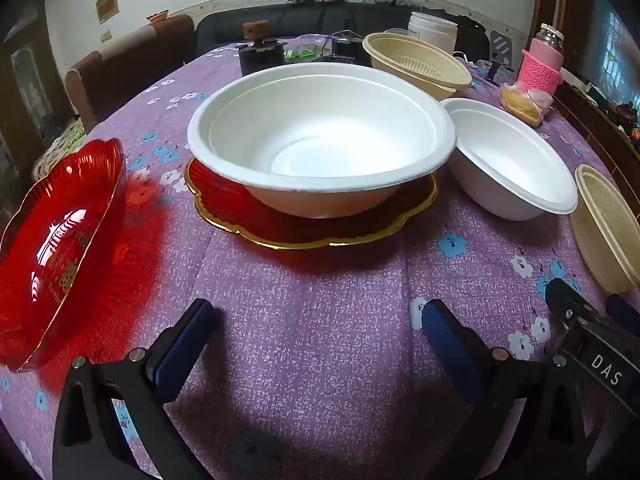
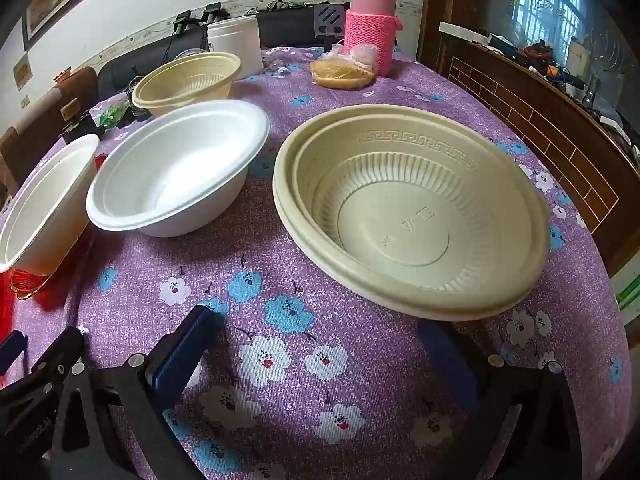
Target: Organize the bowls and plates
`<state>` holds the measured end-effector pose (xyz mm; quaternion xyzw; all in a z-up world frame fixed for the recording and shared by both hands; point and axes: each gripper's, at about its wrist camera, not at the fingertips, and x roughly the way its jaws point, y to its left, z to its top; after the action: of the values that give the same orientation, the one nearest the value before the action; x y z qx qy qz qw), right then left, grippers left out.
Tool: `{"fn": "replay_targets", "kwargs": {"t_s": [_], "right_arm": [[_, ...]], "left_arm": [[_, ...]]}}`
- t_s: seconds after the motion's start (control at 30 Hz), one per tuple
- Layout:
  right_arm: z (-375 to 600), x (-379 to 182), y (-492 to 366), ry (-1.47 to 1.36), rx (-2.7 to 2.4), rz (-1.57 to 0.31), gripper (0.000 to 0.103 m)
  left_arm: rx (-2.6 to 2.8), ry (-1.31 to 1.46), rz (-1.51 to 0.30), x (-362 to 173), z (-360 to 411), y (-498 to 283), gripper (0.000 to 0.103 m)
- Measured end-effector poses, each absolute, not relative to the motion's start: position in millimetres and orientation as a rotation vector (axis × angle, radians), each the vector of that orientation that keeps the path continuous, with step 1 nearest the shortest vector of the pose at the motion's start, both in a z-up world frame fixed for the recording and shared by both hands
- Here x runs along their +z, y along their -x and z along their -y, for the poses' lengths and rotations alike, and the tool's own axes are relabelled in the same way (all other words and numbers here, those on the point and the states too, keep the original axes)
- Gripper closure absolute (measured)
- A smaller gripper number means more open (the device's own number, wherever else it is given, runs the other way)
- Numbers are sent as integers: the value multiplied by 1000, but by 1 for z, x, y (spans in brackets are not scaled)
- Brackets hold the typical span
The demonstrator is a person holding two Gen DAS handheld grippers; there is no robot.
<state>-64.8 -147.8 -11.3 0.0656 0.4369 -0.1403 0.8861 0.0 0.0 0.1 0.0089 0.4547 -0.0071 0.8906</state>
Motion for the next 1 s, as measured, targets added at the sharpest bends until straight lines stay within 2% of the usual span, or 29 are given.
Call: {"fn": "replay_targets", "kwargs": {"t_s": [1.0], "right_arm": [[148,-11,65,-140,-290,-909,1]], "left_arm": [[2,-12,-940,1,0,2,0]]}}
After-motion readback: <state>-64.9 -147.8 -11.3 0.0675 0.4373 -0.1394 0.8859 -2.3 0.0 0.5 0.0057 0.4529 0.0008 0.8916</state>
